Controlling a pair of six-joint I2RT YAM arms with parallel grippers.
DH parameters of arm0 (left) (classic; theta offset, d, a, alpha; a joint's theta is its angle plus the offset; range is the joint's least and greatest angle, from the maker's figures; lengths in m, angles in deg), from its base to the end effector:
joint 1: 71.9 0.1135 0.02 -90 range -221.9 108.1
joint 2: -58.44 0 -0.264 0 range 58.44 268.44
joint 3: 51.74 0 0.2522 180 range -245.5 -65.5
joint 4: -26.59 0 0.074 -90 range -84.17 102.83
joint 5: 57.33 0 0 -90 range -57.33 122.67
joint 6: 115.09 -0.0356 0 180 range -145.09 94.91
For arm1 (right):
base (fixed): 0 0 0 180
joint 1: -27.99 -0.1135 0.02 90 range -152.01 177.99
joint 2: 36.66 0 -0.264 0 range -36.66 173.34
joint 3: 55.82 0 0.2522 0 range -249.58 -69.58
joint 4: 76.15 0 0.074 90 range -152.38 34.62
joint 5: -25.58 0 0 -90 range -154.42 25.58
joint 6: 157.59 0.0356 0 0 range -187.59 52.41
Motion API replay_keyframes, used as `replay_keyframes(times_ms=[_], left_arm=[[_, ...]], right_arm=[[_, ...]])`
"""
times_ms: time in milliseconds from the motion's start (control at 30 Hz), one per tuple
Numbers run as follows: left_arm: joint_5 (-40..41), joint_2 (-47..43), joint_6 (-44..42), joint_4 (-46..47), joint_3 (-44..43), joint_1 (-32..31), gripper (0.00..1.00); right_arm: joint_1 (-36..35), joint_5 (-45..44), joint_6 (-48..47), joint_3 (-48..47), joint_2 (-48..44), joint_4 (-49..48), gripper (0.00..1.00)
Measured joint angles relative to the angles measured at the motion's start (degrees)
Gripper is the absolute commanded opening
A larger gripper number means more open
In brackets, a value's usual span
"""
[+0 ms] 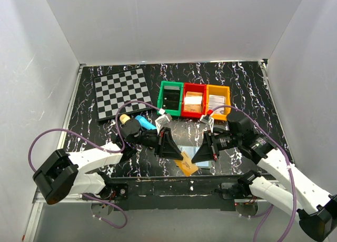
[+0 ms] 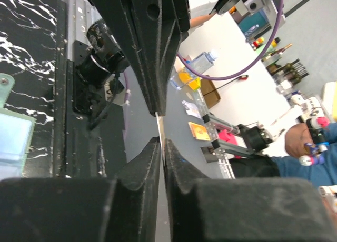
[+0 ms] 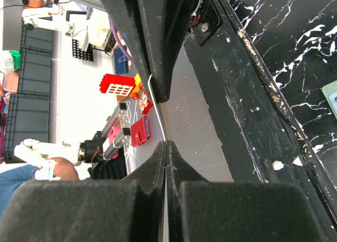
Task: Take the credit cards out of the card holder
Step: Place the credit card in the storage box.
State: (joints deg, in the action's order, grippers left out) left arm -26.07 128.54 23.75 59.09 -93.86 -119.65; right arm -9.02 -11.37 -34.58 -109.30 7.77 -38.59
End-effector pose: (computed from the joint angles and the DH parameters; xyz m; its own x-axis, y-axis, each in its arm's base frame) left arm 0.1422 -0.2018 0.2507 -0.6857 0.1738 -0.7068 0.6698 -0.2294 -0.7062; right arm 0.1141 0.1217 0.2924 -0.8222 -0.2097 -0.5291 -0.5660 0.2046 0.7986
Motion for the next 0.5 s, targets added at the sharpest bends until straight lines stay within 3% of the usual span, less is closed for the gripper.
replay_keyframes(times_ms=[100, 233, 500], left_arm=[[0.31, 0.00, -0.37, -0.42, 0.00, 0.02, 0.00], [0.15, 0.00, -0.37, -0.48, 0.00, -0.11, 0.00], [0.17, 0.00, 0.24, 0.07, 0.00, -0.11, 0.00]], right_arm=[[-0.20, 0.48, 0.04, -0.39, 0.09, -0.09, 0.26], [-0.22, 0.35, 1.22, -0.46, 0.20, -1.51, 0.43], [-0.22, -0.28, 3.72, -0.44, -0.24, -6.08, 0.40]])
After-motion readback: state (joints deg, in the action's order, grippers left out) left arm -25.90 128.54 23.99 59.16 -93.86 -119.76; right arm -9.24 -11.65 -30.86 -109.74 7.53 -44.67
